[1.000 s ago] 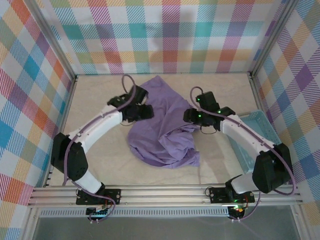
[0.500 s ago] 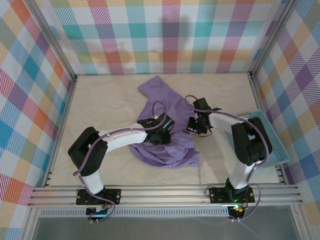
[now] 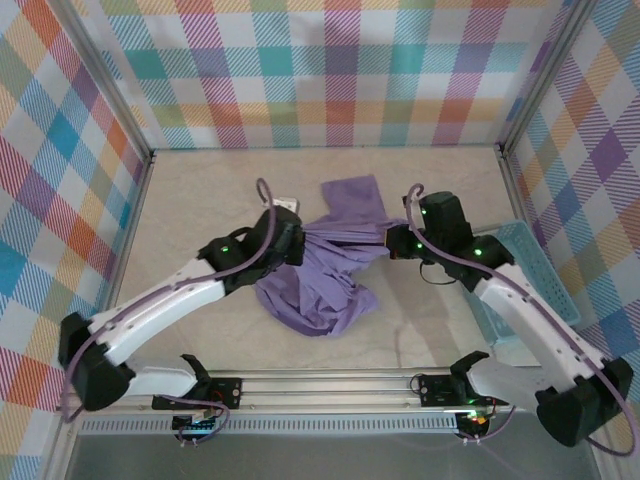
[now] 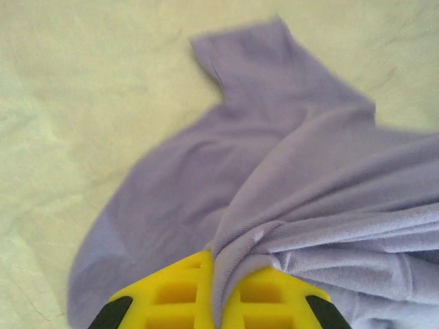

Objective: Fold the inside-out t-shirt

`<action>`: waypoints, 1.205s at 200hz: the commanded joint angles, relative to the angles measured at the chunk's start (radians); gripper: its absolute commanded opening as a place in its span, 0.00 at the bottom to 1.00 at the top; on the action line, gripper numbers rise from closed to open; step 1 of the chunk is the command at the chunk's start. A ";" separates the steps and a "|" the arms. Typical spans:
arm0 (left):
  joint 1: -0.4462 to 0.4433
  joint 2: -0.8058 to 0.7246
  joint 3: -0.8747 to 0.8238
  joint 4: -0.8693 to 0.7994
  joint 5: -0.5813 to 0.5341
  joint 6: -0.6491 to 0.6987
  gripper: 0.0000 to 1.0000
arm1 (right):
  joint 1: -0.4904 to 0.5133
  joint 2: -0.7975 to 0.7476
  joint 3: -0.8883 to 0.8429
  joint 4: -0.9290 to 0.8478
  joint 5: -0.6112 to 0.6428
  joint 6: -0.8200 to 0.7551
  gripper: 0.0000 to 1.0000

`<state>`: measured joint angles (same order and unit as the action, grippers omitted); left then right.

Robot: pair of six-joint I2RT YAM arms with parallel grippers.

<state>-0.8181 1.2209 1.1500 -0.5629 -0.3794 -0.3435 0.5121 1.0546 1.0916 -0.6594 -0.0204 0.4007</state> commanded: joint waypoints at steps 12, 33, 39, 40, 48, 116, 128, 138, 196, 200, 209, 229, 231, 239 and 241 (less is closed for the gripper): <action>0.027 -0.239 -0.011 -0.093 -0.178 0.115 0.00 | -0.009 -0.043 0.159 -0.275 0.055 -0.040 0.00; 0.038 -0.266 -0.015 -0.070 -0.142 0.126 0.00 | -0.007 -0.006 0.229 -0.299 0.028 -0.048 0.00; 0.041 -0.250 -0.013 -0.071 -0.139 0.125 0.00 | -0.007 0.012 0.241 -0.299 0.041 -0.047 0.00; 0.042 -0.245 -0.012 -0.072 -0.140 0.124 0.00 | -0.007 0.015 0.243 -0.299 0.042 -0.046 0.00; 0.048 -0.201 -0.009 -0.082 -0.141 0.116 0.00 | -0.008 0.036 0.250 -0.292 0.063 -0.049 0.00; 0.083 0.327 0.069 -0.209 -0.085 -0.002 0.04 | -0.061 0.367 0.170 -0.117 0.202 -0.056 0.04; 0.078 0.307 0.032 -0.156 -0.031 -0.011 0.10 | -0.067 0.407 0.164 -0.096 0.198 -0.064 0.11; 0.073 0.265 -0.016 -0.093 0.045 -0.013 0.14 | -0.068 0.415 0.157 -0.086 0.178 -0.070 0.18; 0.034 0.094 -0.243 0.115 0.202 -0.073 0.31 | -0.023 0.289 0.028 -0.025 0.127 -0.054 0.49; 0.033 0.087 -0.243 0.115 0.201 -0.088 0.32 | -0.016 0.282 0.022 -0.022 0.131 -0.055 0.49; 0.031 0.072 -0.239 0.116 0.206 -0.119 0.34 | 0.000 0.271 0.007 -0.007 0.135 -0.062 0.50; 0.012 0.051 -0.215 0.134 0.215 -0.178 0.37 | 0.010 0.301 -0.006 0.051 0.096 -0.089 0.51; 0.009 0.050 -0.213 0.136 0.214 -0.183 0.37 | 0.011 0.308 -0.004 0.056 0.093 -0.092 0.50; 0.002 0.047 -0.207 0.143 0.207 -0.208 0.38 | 0.015 0.339 0.007 0.074 0.070 -0.105 0.50; 0.002 0.046 -0.206 0.146 0.208 -0.214 0.39 | 0.017 0.345 0.010 0.079 0.066 -0.108 0.50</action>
<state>-0.7914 1.3056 0.9188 -0.4717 -0.1860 -0.4583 0.5194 1.3430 1.1034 -0.6651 0.0902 0.3317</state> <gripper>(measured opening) 0.370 0.505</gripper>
